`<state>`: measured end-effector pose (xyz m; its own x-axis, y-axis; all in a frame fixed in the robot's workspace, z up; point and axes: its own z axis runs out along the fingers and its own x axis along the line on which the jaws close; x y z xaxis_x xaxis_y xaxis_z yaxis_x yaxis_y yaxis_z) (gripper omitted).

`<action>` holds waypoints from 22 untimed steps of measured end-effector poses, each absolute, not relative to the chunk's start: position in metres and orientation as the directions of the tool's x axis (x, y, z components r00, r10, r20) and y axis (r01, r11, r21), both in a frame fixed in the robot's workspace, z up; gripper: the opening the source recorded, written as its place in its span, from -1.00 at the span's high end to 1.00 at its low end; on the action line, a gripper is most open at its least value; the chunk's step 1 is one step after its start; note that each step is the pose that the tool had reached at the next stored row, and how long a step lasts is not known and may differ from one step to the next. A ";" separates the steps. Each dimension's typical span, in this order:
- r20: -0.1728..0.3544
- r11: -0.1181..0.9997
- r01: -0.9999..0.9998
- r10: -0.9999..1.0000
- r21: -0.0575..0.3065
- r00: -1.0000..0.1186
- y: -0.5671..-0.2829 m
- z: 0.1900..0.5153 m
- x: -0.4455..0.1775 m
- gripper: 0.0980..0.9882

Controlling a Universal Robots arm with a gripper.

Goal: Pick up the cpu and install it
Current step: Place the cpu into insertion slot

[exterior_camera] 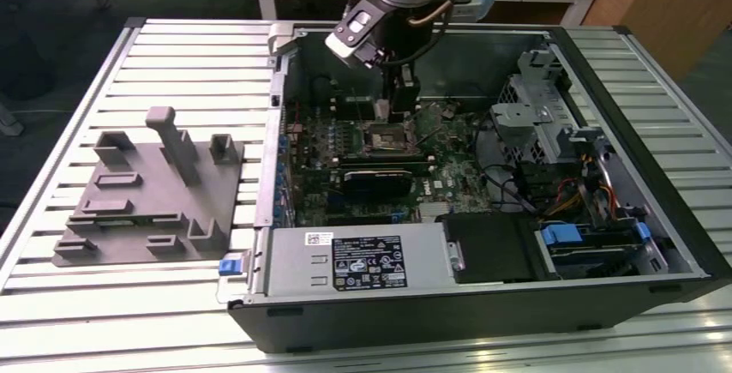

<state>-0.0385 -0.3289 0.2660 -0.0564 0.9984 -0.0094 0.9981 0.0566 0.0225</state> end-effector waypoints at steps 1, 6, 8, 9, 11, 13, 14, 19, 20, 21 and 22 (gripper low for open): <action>-0.009 0.057 0.998 0.998 0.022 -0.056 -0.328 0.265 -0.038 0.02; -0.009 0.057 0.998 0.998 0.022 -0.056 -0.326 0.259 -0.038 0.02; -0.009 0.057 0.998 0.998 0.022 -0.056 -0.326 0.258 -0.038 0.02; -0.009 0.056 0.998 0.998 0.022 -0.056 -0.326 0.257 -0.038 0.02; -0.010 0.056 0.998 0.998 0.022 -0.056 -0.326 0.257 -0.038 0.02; -0.009 0.056 0.998 0.998 0.022 -0.056 -0.326 0.256 -0.038 0.02; -0.009 0.057 0.998 0.998 0.023 -0.056 -0.326 0.256 -0.038 0.02; -0.010 0.056 0.998 0.998 0.022 -0.056 -0.326 0.254 -0.038 0.02; -0.010 0.056 0.998 0.998 0.022 -0.056 -0.326 0.254 -0.038 0.02; -0.010 0.056 0.998 0.998 0.022 -0.056 -0.326 0.253 -0.038 0.02; -0.010 0.056 0.998 0.998 0.022 -0.056 -0.326 0.253 -0.038 0.02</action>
<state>-0.0384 -0.3262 0.2530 -0.0563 0.9984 -0.0096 0.9982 0.0565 0.0225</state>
